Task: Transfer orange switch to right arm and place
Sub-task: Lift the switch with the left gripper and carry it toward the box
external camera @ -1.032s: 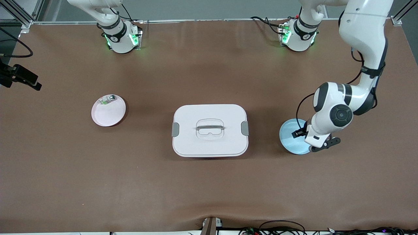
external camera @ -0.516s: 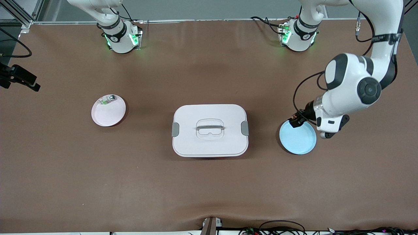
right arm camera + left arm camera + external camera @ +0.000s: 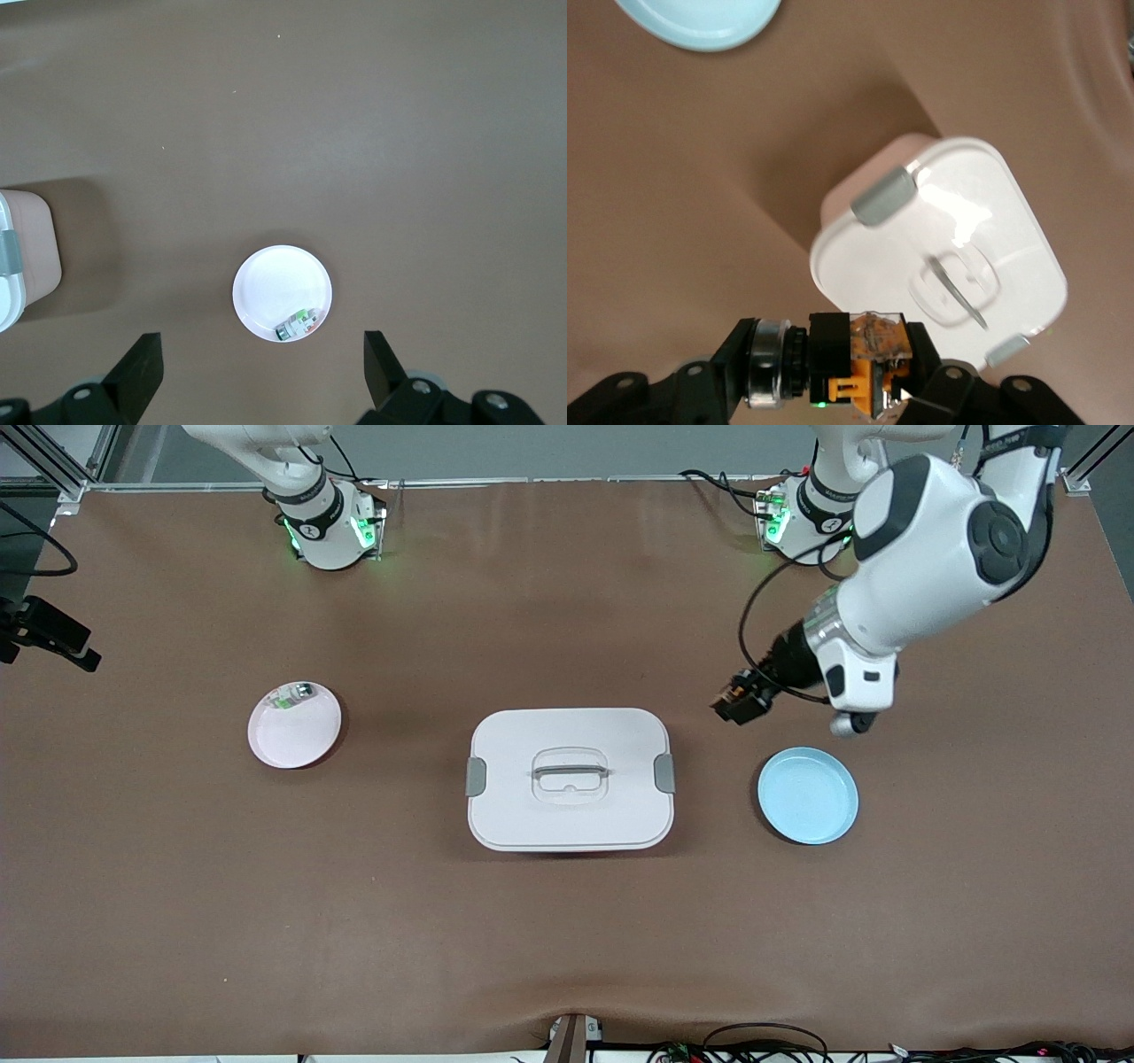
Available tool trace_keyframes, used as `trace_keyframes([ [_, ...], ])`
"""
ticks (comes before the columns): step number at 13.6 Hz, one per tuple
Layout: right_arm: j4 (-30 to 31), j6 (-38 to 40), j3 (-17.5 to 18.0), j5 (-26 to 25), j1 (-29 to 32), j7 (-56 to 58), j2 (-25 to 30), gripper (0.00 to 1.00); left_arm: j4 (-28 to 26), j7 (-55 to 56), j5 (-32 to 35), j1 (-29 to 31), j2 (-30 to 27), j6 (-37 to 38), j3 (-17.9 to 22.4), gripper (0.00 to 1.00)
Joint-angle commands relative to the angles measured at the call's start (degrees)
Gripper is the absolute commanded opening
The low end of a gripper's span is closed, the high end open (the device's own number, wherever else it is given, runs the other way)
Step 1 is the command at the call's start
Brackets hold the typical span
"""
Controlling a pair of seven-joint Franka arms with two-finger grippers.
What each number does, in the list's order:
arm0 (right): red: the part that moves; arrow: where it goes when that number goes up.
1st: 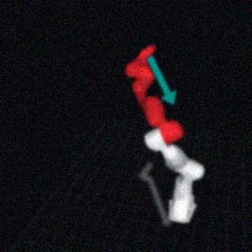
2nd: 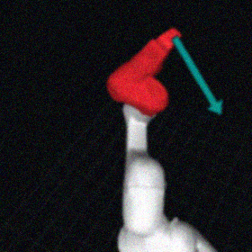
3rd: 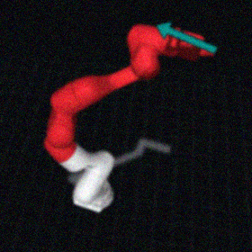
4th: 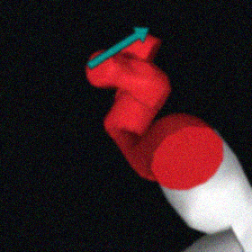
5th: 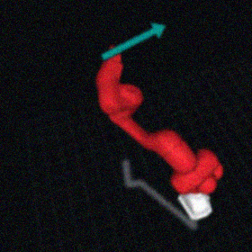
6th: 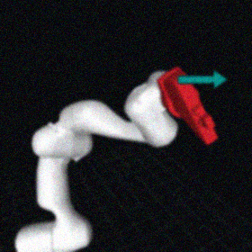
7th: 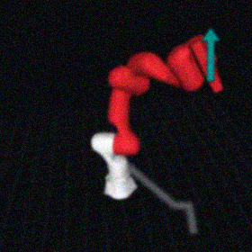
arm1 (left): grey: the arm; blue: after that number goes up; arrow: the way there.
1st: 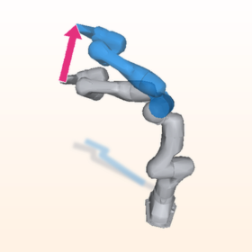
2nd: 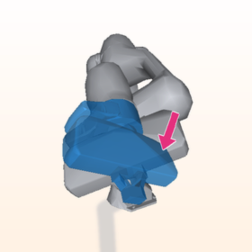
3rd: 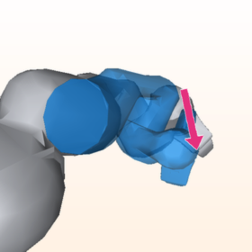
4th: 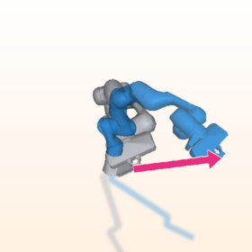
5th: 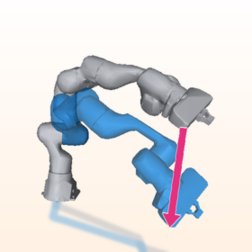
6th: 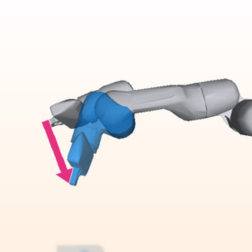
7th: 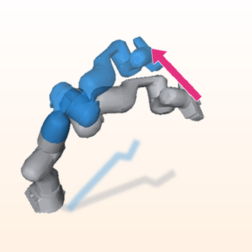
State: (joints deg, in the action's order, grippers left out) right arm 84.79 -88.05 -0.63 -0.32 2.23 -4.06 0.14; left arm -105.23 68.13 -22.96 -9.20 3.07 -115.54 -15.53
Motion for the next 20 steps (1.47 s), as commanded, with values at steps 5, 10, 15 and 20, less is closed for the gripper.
trace_keyframes([
  [5, -0.8, 0.9, 0.8, 1.2, -1.8, -0.2, -0.8, 1.0, 3.2, 5.7, -5.0, 0.2, -1.2, -3.8, -10.8, 0.32],
  [10, -0.2, 1.2, 0.9, 9.4, -2.9, -0.7, -0.7, 1.0, 3.3, 18.9, -7.1, -0.2, 1.8, -18.8, -20.6, 0.32],
  [15, 7.8, -2.7, 0.8, 22.6, -2.9, -0.8, 2.1, 1.0, 6.0, 27.3, -10.9, -3.0, 7.2, -25.6, -22.7, 0.32],
  [20, 24.9, -17.6, 0.9, 32.2, -6.5, -0.9, 12.4, 1.0, 12.8, 38.4, -9.3, -6.6, 16.4, -26.1, -22.4, 0.32],
])
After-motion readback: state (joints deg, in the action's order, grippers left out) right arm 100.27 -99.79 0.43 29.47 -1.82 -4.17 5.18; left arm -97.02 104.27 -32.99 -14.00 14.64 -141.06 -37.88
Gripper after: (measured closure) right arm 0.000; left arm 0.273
